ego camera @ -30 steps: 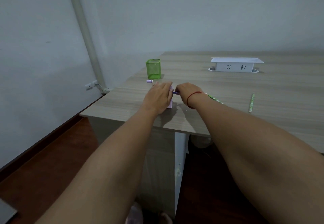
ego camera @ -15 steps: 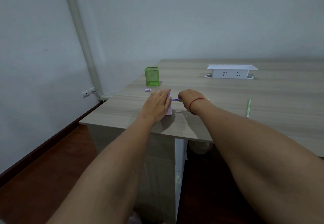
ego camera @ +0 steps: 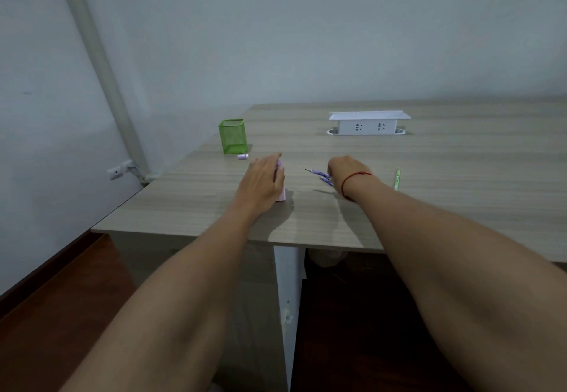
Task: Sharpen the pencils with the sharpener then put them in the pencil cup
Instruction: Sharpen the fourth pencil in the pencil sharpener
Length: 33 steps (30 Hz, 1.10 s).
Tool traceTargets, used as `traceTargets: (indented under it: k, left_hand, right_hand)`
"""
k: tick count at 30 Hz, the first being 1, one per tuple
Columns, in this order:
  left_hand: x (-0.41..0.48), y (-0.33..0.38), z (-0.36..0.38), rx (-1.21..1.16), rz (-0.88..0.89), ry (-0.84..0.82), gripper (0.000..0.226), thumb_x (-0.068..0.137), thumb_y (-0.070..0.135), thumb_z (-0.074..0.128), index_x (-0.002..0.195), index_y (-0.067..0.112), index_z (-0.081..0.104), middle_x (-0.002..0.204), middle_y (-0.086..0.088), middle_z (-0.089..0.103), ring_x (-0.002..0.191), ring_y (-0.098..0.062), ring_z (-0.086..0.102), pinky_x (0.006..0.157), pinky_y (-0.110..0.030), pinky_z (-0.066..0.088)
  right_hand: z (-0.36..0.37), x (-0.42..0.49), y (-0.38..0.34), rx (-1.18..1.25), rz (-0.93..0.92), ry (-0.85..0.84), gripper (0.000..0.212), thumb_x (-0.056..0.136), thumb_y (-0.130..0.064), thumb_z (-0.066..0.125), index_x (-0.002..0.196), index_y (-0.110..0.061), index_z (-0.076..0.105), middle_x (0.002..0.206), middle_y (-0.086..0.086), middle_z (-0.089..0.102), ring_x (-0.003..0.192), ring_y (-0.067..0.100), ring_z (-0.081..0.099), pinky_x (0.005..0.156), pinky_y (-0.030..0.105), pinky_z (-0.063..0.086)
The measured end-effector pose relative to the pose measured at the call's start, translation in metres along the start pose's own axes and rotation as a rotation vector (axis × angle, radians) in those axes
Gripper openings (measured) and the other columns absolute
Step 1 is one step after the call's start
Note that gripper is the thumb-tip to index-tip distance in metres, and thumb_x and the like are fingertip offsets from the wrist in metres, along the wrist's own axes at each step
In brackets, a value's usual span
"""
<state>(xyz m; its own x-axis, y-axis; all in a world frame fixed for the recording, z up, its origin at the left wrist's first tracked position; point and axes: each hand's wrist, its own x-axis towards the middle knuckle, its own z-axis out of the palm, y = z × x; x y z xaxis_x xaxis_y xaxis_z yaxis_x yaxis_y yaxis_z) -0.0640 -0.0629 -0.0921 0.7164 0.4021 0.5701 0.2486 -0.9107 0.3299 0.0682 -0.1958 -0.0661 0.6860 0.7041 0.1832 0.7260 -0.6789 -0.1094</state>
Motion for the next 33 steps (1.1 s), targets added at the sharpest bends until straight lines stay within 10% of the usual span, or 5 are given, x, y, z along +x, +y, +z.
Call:
traceTargets:
  k: [21, 33]
  left_hand:
    - [0.003, -0.002, 0.014, -0.015, -0.026, 0.085, 0.034, 0.095, 0.017, 0.04, 0.125, 0.005, 0.053, 0.119, -0.015, 0.061, 0.111, -0.029, 0.052, 0.098, -0.035, 0.038]
    - [0.003, 0.004, 0.018, -0.052, -0.04, 0.154, 0.027, 0.091, 0.014, 0.041, 0.11, 0.005, 0.057, 0.105, -0.012, 0.063, 0.1, -0.029, 0.052, 0.09, -0.033, 0.037]
  right_hand:
    - [0.017, 0.001, -0.007, 0.122, 0.055, 0.038, 0.031, 0.096, -0.023, 0.054, 0.113, 0.002, 0.061, 0.12, 0.022, 0.06, 0.11, 0.038, 0.059, 0.086, 0.036, 0.049]
    - [0.019, -0.011, 0.064, -0.053, 0.417, -0.042, 0.042, 0.092, -0.007, 0.048, 0.133, -0.004, 0.051, 0.14, 0.019, 0.046, 0.129, 0.037, 0.045, 0.105, 0.043, 0.041]
